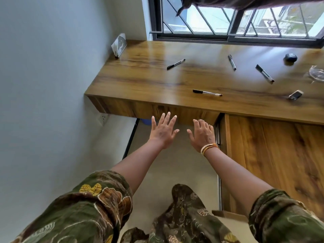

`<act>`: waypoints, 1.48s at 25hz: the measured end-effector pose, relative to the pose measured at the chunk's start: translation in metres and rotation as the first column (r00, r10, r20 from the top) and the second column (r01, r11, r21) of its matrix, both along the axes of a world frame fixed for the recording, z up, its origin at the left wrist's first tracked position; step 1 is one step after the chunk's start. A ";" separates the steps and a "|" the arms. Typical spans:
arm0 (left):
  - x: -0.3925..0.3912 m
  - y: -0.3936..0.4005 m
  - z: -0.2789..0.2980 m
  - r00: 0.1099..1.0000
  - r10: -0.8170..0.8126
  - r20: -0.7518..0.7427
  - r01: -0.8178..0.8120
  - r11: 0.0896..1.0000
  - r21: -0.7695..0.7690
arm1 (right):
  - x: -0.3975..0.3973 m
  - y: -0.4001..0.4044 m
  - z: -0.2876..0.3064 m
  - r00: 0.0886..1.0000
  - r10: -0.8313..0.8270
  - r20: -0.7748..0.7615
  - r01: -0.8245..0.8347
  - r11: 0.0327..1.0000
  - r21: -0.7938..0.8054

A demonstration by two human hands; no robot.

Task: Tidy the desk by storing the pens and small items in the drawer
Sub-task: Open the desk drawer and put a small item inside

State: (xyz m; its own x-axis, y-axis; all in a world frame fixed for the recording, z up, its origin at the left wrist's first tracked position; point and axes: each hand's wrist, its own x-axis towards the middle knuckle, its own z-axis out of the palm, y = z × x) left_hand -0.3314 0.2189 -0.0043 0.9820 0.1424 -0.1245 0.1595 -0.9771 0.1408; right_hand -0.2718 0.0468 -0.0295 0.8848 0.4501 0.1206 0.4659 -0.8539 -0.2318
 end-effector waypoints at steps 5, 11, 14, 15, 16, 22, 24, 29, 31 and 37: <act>0.092 0.009 0.004 0.997 -0.043 0.070 0.044 0.999 -0.016 | 0.075 0.014 0.007 0.992 -0.008 0.130 -0.008 0.992 0.126; 0.209 -0.035 0.024 0.984 -0.074 0.161 0.103 0.978 -0.183 | 0.160 -0.030 0.019 0.940 -0.276 0.201 0.232 0.948 0.218; 0.257 -0.056 0.030 0.988 -0.094 0.120 0.122 0.960 -0.251 | 0.194 -0.062 0.027 0.906 -0.390 0.163 0.352 0.910 0.221; 0.269 -0.064 0.031 0.988 -0.131 0.086 0.149 0.954 -0.261 | 0.202 -0.072 0.028 0.892 -0.424 0.156 0.389 0.896 0.213; 0.281 -0.074 0.032 0.982 -0.182 0.051 0.189 0.947 -0.259 | 0.209 -0.082 0.029 0.876 -0.459 0.150 0.426 0.881 0.204; 0.348 -0.144 0.033 0.904 -0.322 -0.281 0.237 0.925 -0.297 | 0.256 -0.137 0.028 0.657 -0.747 0.105 0.733 0.665 0.145; 0.367 -0.160 0.034 0.839 -0.339 -0.427 0.227 0.929 -0.292 | 0.275 -0.155 0.028 0.524 -0.849 0.063 0.833 0.527 0.169; 0.384 -0.177 0.024 0.762 -0.345 -0.549 0.300 0.938 -0.173 | 0.307 -0.190 0.022 0.250 -0.968 -0.028 0.939 0.236 0.250; 0.389 -0.178 0.021 0.750 -0.342 -0.567 0.315 0.937 -0.150 | 0.316 -0.197 0.019 0.176 -0.984 -0.035 0.959 0.164 0.230; 0.395 -0.180 0.023 0.725 -0.335 -0.601 0.323 0.937 -0.132 | 0.324 -0.217 0.011 0.132 -0.991 -0.012 0.975 0.128 0.180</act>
